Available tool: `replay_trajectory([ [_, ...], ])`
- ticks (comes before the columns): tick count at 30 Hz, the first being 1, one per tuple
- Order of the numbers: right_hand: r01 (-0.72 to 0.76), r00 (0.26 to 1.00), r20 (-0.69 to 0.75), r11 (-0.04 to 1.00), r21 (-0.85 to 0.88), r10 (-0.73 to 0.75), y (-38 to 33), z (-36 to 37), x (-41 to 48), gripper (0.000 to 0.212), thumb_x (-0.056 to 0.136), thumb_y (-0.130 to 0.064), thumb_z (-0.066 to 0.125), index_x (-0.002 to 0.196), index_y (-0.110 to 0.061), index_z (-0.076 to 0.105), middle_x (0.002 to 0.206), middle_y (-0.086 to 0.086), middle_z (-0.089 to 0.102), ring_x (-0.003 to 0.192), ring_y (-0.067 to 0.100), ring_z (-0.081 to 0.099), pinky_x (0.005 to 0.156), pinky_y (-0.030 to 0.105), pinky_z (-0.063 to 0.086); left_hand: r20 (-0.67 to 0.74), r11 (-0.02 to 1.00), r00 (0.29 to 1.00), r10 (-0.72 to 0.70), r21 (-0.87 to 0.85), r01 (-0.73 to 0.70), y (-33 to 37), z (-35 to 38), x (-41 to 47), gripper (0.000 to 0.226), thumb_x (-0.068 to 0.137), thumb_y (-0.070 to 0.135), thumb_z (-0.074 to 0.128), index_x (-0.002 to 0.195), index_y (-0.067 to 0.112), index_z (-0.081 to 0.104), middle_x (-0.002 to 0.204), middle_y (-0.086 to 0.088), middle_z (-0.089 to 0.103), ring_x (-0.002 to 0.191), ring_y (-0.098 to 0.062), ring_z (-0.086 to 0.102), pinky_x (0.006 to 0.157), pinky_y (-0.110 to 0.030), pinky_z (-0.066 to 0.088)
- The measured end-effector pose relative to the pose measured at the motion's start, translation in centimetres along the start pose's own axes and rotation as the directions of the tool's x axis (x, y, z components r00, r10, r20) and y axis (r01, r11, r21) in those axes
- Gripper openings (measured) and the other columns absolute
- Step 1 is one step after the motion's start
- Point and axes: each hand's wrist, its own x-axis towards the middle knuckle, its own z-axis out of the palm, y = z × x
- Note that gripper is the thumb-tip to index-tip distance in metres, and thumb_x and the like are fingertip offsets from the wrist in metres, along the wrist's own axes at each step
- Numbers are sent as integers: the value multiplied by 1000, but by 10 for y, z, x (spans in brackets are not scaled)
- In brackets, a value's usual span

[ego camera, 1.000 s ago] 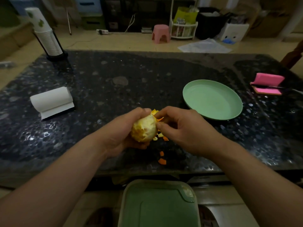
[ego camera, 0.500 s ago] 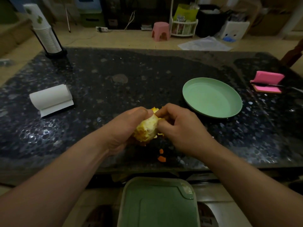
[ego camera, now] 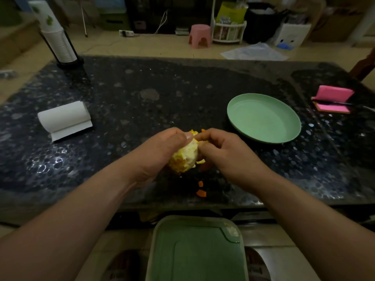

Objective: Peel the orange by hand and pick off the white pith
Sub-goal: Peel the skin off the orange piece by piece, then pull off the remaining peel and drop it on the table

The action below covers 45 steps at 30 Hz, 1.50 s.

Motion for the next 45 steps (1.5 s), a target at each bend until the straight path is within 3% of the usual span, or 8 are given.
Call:
replay_trajectory([
  [7, 134, 991, 43, 928, -349, -127, 0, -8, 2, 15, 94, -22, 70, 107, -30, 73, 82, -13, 74, 73, 3, 69, 68, 24, 54, 35, 975, 998, 49, 214, -55, -4, -1, 0, 41, 88, 54, 63, 114, 23, 67, 100, 1, 75, 87, -11, 69, 77, -34, 56],
  [16, 67, 998, 22, 997, -24, -66, 4, -13, 4, 20, 98, -1, 62, 104, -15, 75, 87, 11, 77, 75, 27, 72, 75, 44, 63, 51, 992, 997, 50, 117, -56, 0, 2, -1, 50, 86, 57, 66, 115, 16, 65, 95, 1, 73, 85, -13, 67, 73, -32, 55],
  [22, -103, 991, 97, 978, 179, 87, 7, -11, 7, 22, 110, -23, 57, 117, -13, 75, 103, 9, 79, 90, 19, 74, 77, 33, 62, -69, 994, 993, -98, -51, 95, 0, 1, 7, 82, 80, 71, 71, 125, 3, 59, 106, -14, 73, 89, -24, 71, 73, -41, 58],
  [27, -152, 988, 59, 928, 340, 140, 13, -1, 13, 18, 107, -12, 60, 119, -10, 73, 103, 15, 78, 91, 23, 76, 70, 27, 60, -144, 990, 984, -102, -107, 87, 3, 5, 9, 79, 88, 74, 60, 122, 3, 66, 115, -23, 73, 97, -28, 76, 75, -42, 65],
  [31, -154, 987, 19, 911, 383, 158, 10, 4, 15, 17, 107, -14, 60, 117, -9, 73, 90, 11, 80, 81, 20, 78, 68, 27, 60, -247, 998, 969, -18, 58, 33, 1, 4, 8, 84, 62, 68, 88, 125, 27, 51, 125, -8, 63, 105, -23, 74, 83, -49, 65],
  [34, -157, 987, 28, 894, 419, 160, 6, 1, 12, 19, 108, -13, 59, 121, -7, 71, 89, 10, 81, 80, 22, 79, 68, 26, 60, -229, 966, 968, 103, 257, -42, -1, 4, 5, 66, 73, 45, 94, 120, 36, 50, 119, 3, 63, 104, -15, 70, 86, -45, 64],
  [40, -7, 1000, -4, 995, 104, 8, -1, -10, 3, 29, 107, -25, 62, 136, -24, 66, 99, 2, 80, 91, 23, 80, 86, 51, 65, -183, 921, 962, 202, 371, -123, 3, -2, 3, 55, 77, 43, 91, 116, 41, 52, 112, 8, 64, 97, -11, 68, 74, -32, 62],
  [45, 72, 997, 27, 997, -26, -71, -3, -15, 0, 24, 107, -22, 64, 129, -27, 68, 98, 2, 80, 91, 22, 79, 85, 53, 65, -155, 963, 978, 140, 253, -97, 9, -7, -1, 56, 73, 46, 90, 116, 28, 60, 108, 0, 71, 90, -17, 75, 69, -33, 64],
])
